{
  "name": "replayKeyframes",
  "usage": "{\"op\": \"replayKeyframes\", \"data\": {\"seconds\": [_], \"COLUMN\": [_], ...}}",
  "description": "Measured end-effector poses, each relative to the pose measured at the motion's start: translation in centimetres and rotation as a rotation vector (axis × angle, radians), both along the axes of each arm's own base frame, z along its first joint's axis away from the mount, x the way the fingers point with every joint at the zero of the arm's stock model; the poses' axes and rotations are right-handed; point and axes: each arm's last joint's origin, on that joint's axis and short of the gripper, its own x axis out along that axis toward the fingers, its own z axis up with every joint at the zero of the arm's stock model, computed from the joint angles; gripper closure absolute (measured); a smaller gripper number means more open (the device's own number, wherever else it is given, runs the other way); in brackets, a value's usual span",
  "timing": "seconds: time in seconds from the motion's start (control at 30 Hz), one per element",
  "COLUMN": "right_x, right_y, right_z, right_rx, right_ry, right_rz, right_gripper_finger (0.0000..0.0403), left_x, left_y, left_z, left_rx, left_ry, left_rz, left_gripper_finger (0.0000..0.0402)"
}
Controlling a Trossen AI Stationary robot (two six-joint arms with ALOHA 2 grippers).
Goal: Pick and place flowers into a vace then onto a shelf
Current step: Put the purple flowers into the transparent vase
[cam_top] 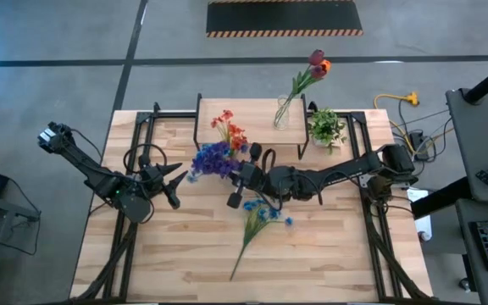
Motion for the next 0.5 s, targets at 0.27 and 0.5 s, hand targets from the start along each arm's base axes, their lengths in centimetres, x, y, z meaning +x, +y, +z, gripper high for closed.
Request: {"op": "replayKeyframes", "data": {"seconds": [0.27,0.5], "right_x": [-0.1,-0.4], "right_y": [-0.5,-0.9], "right_z": [-0.6,-2.3], "right_rx": [0.011,0.074], "right_ry": [0.009,0.026], "right_rz": [-0.011,-0.018], "right_gripper_finger": [0.0394,0.0394], "left_x": [0.0,0.0], "left_y": [0.0,0.0], "left_z": [0.0,0.0], "left_rx": [0.009,0.01], "left_ry": [0.009,0.009], "left_rz": [-0.001,0.0], "left_gripper_finger": [0.0276,0.0276]}}
